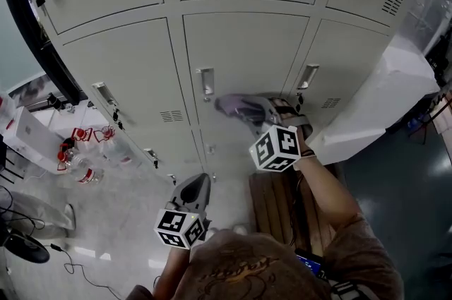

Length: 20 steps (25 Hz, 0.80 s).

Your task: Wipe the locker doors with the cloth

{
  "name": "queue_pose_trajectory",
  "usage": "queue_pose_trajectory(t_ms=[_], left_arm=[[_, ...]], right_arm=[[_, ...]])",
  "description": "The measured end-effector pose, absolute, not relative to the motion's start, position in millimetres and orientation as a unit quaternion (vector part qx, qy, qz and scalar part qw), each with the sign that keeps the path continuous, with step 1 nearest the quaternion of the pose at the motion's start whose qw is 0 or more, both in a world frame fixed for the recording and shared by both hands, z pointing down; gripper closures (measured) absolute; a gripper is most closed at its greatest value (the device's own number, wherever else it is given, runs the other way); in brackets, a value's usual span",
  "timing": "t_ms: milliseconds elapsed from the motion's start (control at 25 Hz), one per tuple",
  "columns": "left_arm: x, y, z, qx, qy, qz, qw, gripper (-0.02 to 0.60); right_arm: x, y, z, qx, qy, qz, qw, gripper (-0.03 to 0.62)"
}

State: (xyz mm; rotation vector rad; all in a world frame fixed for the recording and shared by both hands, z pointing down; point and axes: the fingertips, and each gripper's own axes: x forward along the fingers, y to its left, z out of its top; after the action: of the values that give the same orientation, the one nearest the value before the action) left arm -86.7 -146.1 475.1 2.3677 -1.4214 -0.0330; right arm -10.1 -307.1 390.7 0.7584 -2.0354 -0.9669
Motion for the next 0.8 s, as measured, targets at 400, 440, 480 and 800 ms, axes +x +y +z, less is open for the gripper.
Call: queue_pose_trajectory(t_ms=[400,440,480,800], left_arm=[[-76,-150,475,0.85,-0.492,-0.01,0.188,0.578],[-76,-150,475,0.85,-0.492,-0.009,0.189,0.578],[-75,-150,475,0.85,-0.492,-0.01,0.189,0.578],[-77,-151,476,0.849,-0.493,-0.011,0.192,0.578]], right_arm=[[0,-302,235,0.356,-0.734,-0.49,0.307,0.54],[2,-301,223,0.362,-0.727,-0.499,0.302,0.54],[3,-300,211,0.368,-0.72,-0.508,0.298,0.54],[13,-308,142,0.399,-0.658,-0.569,0.29,0.54]])
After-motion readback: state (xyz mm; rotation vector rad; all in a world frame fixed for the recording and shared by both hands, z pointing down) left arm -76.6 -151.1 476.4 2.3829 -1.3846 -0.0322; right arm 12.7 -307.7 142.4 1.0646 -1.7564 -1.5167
